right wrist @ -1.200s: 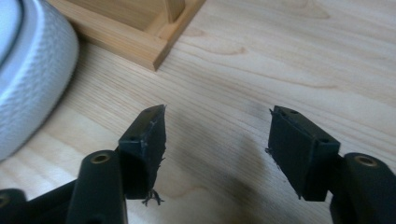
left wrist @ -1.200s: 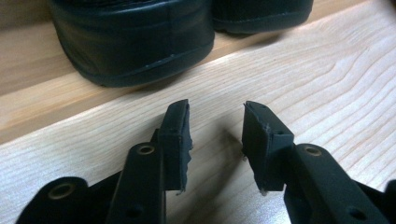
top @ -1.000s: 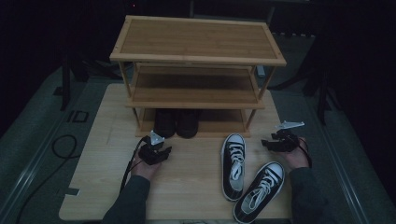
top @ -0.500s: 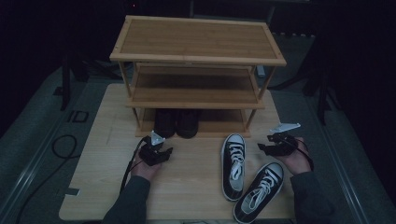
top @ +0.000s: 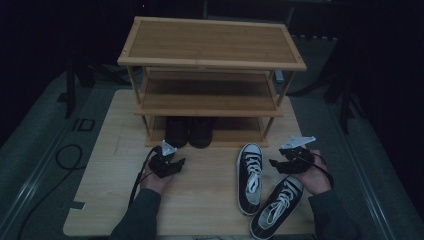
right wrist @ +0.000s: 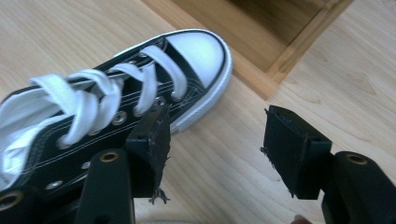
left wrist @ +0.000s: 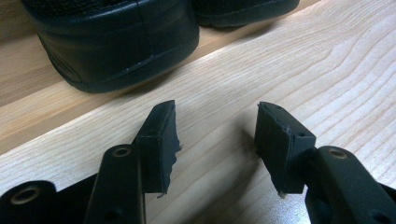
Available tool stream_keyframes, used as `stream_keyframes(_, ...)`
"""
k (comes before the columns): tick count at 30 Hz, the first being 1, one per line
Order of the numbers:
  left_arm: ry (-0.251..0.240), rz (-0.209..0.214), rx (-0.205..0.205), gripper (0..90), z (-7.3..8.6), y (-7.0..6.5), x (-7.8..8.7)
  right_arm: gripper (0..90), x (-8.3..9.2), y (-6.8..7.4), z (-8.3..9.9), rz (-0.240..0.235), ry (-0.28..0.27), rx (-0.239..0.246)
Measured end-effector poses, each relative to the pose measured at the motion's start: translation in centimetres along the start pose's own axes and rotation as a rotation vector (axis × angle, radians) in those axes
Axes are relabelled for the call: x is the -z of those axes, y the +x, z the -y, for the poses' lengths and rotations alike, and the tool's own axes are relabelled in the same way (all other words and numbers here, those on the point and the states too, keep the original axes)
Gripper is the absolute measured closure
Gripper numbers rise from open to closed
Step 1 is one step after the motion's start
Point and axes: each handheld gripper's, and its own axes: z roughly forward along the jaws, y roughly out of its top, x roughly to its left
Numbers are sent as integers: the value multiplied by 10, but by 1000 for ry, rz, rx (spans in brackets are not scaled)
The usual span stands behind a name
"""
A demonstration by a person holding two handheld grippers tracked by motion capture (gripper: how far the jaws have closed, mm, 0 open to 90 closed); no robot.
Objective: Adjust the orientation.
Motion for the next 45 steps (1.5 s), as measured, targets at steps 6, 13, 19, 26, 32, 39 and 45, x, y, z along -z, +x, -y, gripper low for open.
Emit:
stream_keyframes(6,0,-1,1,484,0,0,0,394,4,12,-1,-9,0,19)
stream_keyframes(13,0,0,-1,478,0,0,0,379,8,21,-4,-22,-3,27)
stream_keyframes(19,0,1,-1,475,0,0,0,363,8,29,-5,-41,8,37)
stream_keyframes(26,0,1,-1,475,0,0,0,353,11,36,-6,-56,10,50)
stream_keyframes(32,0,1,-1,475,0,0,0,336,15,44,-6,-81,13,53)
stream_keyframes(39,1,2,-2,471,0,0,0,343,17,52,-6,-112,-1,61)
stream_keyframes(45,1,1,-2,470,0,0,0,344,14,60,-7,-117,18,71)
